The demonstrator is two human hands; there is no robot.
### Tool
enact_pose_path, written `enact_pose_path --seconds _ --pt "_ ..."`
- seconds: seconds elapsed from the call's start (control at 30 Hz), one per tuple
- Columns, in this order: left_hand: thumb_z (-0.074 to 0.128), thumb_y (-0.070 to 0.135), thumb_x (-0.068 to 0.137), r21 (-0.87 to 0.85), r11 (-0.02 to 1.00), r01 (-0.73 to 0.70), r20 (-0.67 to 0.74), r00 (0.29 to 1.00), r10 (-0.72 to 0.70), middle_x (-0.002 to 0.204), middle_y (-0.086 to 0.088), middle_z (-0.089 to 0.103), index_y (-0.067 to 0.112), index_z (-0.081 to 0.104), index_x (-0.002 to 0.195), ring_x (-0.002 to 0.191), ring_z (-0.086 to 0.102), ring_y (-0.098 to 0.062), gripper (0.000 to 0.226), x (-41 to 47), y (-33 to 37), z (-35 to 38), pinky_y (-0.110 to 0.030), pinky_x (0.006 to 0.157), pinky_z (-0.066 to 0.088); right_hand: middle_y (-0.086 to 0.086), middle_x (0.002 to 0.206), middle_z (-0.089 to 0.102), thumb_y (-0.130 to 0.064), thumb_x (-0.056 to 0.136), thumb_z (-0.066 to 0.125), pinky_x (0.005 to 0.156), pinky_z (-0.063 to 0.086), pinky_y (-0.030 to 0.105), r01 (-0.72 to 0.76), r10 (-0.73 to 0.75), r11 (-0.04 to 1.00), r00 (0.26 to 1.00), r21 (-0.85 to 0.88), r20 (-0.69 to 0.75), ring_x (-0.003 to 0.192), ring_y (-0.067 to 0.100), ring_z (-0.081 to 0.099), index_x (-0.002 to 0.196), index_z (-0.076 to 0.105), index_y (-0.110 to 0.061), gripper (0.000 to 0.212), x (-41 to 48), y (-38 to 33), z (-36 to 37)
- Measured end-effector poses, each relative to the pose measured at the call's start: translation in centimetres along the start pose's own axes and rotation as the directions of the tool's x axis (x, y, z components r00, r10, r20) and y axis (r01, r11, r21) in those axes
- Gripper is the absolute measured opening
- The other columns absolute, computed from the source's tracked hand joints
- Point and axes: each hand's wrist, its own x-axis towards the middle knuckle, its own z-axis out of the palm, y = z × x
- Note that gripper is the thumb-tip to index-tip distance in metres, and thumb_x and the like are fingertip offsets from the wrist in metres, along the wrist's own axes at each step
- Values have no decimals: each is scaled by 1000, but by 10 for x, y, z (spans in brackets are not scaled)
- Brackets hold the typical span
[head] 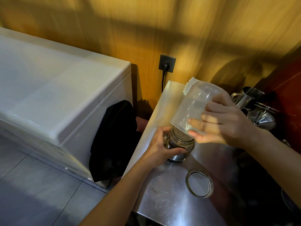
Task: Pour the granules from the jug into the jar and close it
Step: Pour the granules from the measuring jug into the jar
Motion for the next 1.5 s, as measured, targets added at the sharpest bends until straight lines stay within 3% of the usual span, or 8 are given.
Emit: enact_pose_path --seconds 0.17,0.73,0.87,1.1,1.2,1.3,1.43,1.5 --pt "86 35 62 -1 1000 -14 -4 1000 14 124 1 54 52 37 103 118 52 -16 66 0 0 0 -42 103 46 1 59 59 -12 77 76 70 37 36 20 -18 998 999 -52 33 67 17 43 88 74 -5 14 -3 -4 1" --pt "84 39 60 -9 1000 -17 6 1000 17 123 0 53 48 38 108 117 52 -16 67 1 -3 2 -41 104 46 2 55 56 -12 83 70 62 42 37 -2 0 999 999 -51 -36 58 20 49 88 73 -4 10 -7 -7 -4" --pt "82 42 57 -11 1000 -19 10 1000 19 125 -2 52 32 39 119 118 52 -18 76 2 -2 2 -43 105 44 3 52 54 -15 84 68 69 38 35 -64 61 997 996 -35 -65 48 22 50 84 75 -6 10 -5 -7 -3" --pt "85 44 52 -46 998 36 31 999 -34 124 4 57 34 39 121 116 55 -13 83 2 -5 2 -36 103 45 9 53 58 -16 83 65 63 32 35 -282 273 959 949 -35 -155 57 24 50 77 73 1 20 -18 -1 8" --pt "86 35 53 -94 995 43 30 999 -41 120 2 59 30 41 119 108 60 -5 80 2 -8 3 -20 90 49 15 53 57 -14 78 64 61 31 35 -503 500 863 835 48 -232 57 25 53 73 71 6 22 -32 -3 15" --pt "86 20 58 -117 993 20 34 999 -16 114 0 62 23 42 119 93 62 10 75 4 -10 2 -6 75 47 12 61 62 -14 79 61 61 35 35 -668 701 710 639 222 -318 61 16 47 79 69 6 22 -43 -11 23" --pt "88 16 57 -117 993 -23 28 999 26 108 7 63 29 44 112 90 63 12 71 6 -9 2 -4 74 46 15 70 64 -6 84 65 59 43 30 -766 934 333 191 550 -300 64 19 54 91 68 1 10 -52 -21 31" --pt "86 16 56 -102 994 -47 15 999 49 106 9 62 28 44 108 90 62 14 68 7 -9 3 -3 74 45 7 65 59 0 86 60 56 42 13 -727 968 167 -6 666 -249 61 -3 53 85 64 -3 5 -58 -26 37"
